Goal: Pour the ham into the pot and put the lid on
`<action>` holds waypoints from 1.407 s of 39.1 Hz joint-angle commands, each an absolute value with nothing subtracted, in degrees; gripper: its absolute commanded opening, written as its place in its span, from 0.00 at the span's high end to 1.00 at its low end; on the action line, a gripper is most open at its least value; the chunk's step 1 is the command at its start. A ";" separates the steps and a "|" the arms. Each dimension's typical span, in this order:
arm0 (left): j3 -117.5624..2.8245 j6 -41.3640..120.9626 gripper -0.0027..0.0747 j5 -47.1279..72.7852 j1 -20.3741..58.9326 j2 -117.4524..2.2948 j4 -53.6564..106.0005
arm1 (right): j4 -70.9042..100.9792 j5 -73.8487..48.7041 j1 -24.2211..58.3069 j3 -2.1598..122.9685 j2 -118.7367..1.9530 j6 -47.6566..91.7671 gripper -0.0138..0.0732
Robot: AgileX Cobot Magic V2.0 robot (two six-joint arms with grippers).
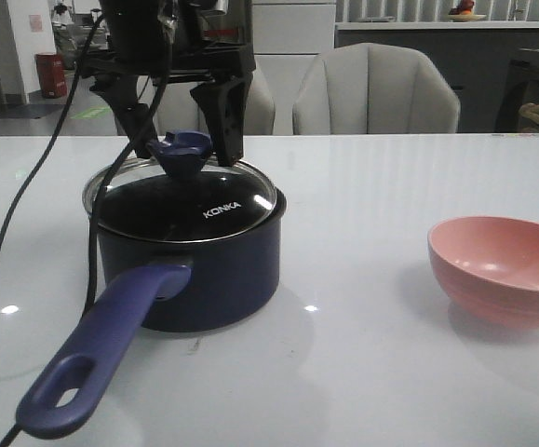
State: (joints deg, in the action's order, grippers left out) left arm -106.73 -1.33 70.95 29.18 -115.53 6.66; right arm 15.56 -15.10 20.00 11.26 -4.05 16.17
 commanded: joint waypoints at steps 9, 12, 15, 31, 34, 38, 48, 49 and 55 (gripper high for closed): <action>-108.36 -1.18 0.18 72.75 29.67 -111.68 12.51 | 15.60 -10.90 20.11 12.86 -4.62 16.65 0.65; -108.36 -1.18 0.18 72.75 29.67 -111.53 12.25 | 15.60 -10.90 20.11 12.86 -4.62 16.65 0.65; -108.36 -1.18 0.18 72.75 29.67 -111.15 10.62 | 15.60 -10.90 20.11 12.86 -4.62 16.65 0.65; -108.14 -1.18 0.18 72.75 29.56 -102.50 2.94 | 15.60 -10.90 20.11 12.86 -4.62 16.65 0.65; -106.13 -1.18 0.19 72.75 29.56 -98.52 2.83 | 15.60 -10.90 20.11 12.86 -4.62 16.65 0.65; -100.74 -1.18 0.19 72.75 29.56 -92.22 0.68 | 15.60 -10.90 20.11 12.86 -4.62 16.65 0.65; -85.76 -1.18 0.19 66.91 29.56 -76.66 -3.98 | 15.60 -10.90 20.11 12.86 -4.62 16.65 0.65; -83.94 -1.18 0.19 65.95 29.56 -74.67 -4.20 | 15.60 -10.90 20.11 12.86 -4.62 16.65 0.65; -74.35 -1.18 0.19 57.66 29.56 -64.05 -4.46 | 15.60 -10.90 20.11 12.86 -4.62 16.65 0.65</action>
